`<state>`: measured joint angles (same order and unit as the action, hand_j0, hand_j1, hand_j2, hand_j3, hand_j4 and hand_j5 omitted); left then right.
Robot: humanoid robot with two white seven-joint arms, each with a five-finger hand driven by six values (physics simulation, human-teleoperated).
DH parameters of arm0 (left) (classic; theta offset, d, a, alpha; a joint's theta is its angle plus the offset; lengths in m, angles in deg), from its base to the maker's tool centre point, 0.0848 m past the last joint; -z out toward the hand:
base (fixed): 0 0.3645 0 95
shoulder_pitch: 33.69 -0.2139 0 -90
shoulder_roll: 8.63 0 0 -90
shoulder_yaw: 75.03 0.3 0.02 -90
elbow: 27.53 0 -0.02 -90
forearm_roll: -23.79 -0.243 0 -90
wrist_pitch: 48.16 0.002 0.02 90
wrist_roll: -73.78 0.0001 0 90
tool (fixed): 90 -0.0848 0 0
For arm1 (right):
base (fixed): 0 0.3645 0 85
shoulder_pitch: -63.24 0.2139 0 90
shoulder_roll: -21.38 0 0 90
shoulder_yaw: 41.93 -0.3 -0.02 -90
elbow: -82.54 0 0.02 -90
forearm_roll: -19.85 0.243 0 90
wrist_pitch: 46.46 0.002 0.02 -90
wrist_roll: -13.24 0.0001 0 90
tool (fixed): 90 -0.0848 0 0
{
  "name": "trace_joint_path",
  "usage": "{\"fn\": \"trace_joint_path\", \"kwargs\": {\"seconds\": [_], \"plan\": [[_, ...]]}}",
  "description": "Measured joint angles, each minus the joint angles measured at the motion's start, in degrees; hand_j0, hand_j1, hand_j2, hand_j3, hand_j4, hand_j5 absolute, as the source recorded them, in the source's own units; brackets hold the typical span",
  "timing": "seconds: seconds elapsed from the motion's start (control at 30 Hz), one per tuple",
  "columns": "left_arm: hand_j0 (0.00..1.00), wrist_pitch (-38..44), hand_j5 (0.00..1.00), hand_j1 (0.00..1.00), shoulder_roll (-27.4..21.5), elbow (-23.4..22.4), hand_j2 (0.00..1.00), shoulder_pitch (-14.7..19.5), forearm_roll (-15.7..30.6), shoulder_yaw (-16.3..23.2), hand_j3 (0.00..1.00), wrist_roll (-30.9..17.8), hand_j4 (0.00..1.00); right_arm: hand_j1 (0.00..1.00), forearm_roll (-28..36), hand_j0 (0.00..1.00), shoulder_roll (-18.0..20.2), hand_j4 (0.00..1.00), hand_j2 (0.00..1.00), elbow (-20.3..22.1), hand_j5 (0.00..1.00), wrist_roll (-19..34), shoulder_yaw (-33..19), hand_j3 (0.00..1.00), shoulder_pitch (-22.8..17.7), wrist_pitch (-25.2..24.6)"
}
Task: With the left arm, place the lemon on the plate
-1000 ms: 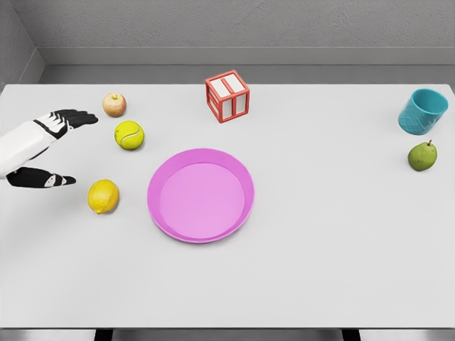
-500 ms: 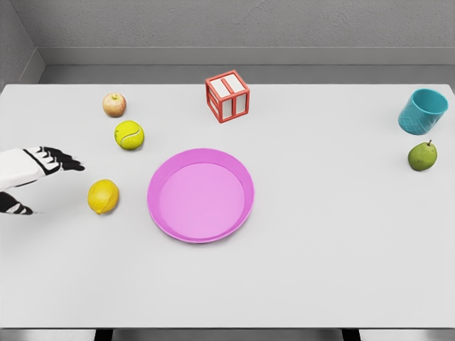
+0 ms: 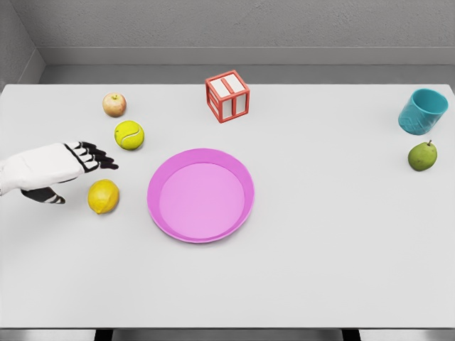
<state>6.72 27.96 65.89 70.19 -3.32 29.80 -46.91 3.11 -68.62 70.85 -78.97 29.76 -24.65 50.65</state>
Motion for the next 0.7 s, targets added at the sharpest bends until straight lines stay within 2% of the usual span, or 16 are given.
{"fn": "trace_joint_path", "kwargs": {"seconds": [0.23, 0.53, 0.6, 0.7], "plan": [[1.0, -0.01, 1.0, 1.0, 2.68, 0.5, 1.0, 0.26, -4.3, 2.23, 1.0, -0.05, 1.0, 1.0, 0.0, 1.0, 0.0, 1.0, 1.0, 0.02, 1.0, 0.0, 0.01, 1.0, 0.0, 0.0], [1.0, 0.0, 1.0, 1.0, 3.16, 0.57, 1.0, 0.26, -7.28, 3.22, 1.0, -0.01, 1.0, 1.0, 0.0, 1.0, 0.0, 1.0, 1.0, 0.0, 1.0, 0.0, 0.01, 1.0, 0.0, 0.0], [0.96, 0.0, 0.96, 0.96, 3.18, 0.62, 0.96, 0.35, -7.93, 3.51, 0.96, -0.02, 0.96, 1.0, -0.01, 1.0, 0.0, 1.0, 1.0, 0.0, 1.0, 0.0, 0.01, 1.0, 0.0, 0.0], [0.78, 0.0, 0.78, 0.78, 3.24, 0.87, 0.78, 0.53, -9.01, 4.15, 0.78, -0.08, 0.78, 1.0, -0.01, 1.0, 0.0, 1.0, 1.0, 0.0, 1.0, 0.0, 0.0, 1.0, 0.0, 0.0]]}}
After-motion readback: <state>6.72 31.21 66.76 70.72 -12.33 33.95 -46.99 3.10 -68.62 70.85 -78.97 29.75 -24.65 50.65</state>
